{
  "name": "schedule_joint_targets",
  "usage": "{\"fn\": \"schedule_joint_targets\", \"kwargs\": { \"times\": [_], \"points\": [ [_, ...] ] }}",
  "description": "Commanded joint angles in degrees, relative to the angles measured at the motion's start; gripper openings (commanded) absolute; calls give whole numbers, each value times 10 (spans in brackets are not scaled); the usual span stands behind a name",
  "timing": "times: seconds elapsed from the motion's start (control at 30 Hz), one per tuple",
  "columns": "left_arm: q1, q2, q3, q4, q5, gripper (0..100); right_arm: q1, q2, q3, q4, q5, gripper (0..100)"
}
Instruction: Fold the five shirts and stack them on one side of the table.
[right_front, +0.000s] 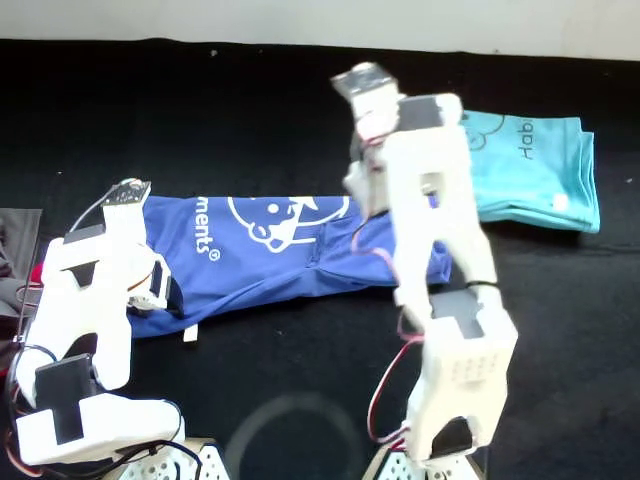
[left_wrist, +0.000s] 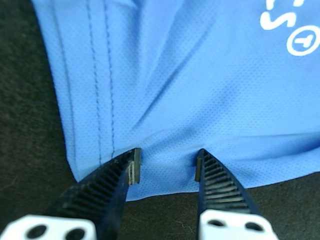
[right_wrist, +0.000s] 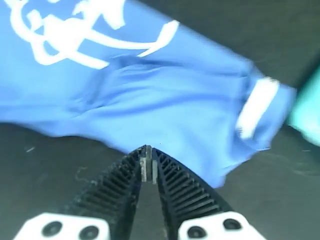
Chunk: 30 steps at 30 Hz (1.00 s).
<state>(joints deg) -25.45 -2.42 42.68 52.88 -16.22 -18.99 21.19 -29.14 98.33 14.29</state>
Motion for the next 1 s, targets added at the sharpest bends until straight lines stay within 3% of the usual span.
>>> {"fn": "schedule_joint_targets", "kwargs": {
  "times": [0.0,0.23,0.37,0.63,0.97],
  "points": [
    [1,1,0,-18,6,192,-65,-70,119,-75,-42,6],
    [1,1,0,-18,5,192,-174,-163,395,-342,-105,6],
    [1,1,1,-18,5,192,-227,-160,422,-400,-132,6],
    [1,1,2,-16,5,192,-253,-85,421,-400,-135,6],
    [-1,1,2,-18,6,192,-227,-120,368,-290,-134,6]
  ]
}}
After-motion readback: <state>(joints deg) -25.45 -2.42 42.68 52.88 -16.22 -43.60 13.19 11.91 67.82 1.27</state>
